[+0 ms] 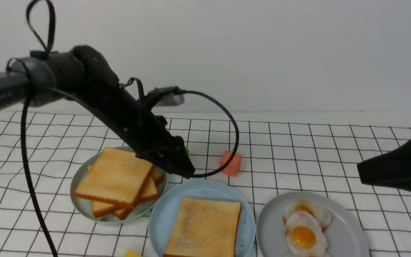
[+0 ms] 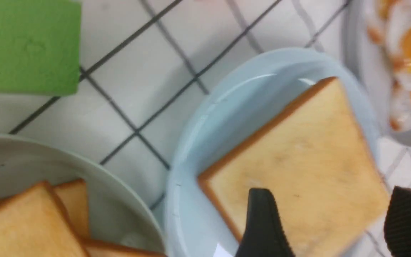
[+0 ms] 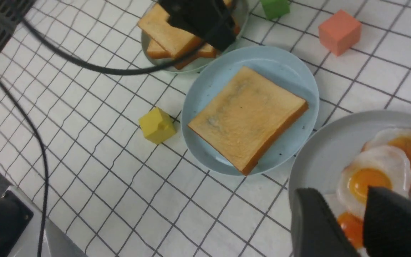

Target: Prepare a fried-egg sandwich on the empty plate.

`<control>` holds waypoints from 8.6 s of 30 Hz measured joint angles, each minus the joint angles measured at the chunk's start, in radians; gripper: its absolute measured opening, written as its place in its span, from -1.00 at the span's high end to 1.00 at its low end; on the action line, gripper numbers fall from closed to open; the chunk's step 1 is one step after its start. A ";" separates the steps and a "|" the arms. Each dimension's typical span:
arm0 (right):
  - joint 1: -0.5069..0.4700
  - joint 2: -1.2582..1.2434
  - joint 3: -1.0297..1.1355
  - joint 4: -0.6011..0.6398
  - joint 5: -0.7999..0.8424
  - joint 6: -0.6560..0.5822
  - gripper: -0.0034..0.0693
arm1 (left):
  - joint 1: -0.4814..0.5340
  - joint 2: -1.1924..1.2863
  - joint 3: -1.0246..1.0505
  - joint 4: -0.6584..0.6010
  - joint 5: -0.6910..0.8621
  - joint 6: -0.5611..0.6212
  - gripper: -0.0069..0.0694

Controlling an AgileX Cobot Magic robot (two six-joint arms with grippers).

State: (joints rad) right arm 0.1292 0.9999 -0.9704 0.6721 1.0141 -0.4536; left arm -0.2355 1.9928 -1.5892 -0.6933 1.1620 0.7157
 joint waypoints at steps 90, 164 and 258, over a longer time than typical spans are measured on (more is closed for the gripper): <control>0.207 0.731 -0.260 0.161 -0.142 -0.181 0.79 | -0.354 -0.888 0.405 0.534 0.021 -0.668 0.84; 0.388 0.104 -0.140 -0.147 0.070 0.059 -0.47 | 0.460 -0.107 0.498 -0.177 -0.340 -0.106 0.30; 0.388 -0.271 0.241 -0.423 -0.478 0.551 0.93 | -0.035 -0.860 0.652 -0.295 -0.257 -0.279 0.85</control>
State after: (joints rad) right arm 0.5177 0.7286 -0.7290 0.2492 0.5364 0.0974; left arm -0.2709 1.1325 -0.9377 -0.9883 0.9048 0.4369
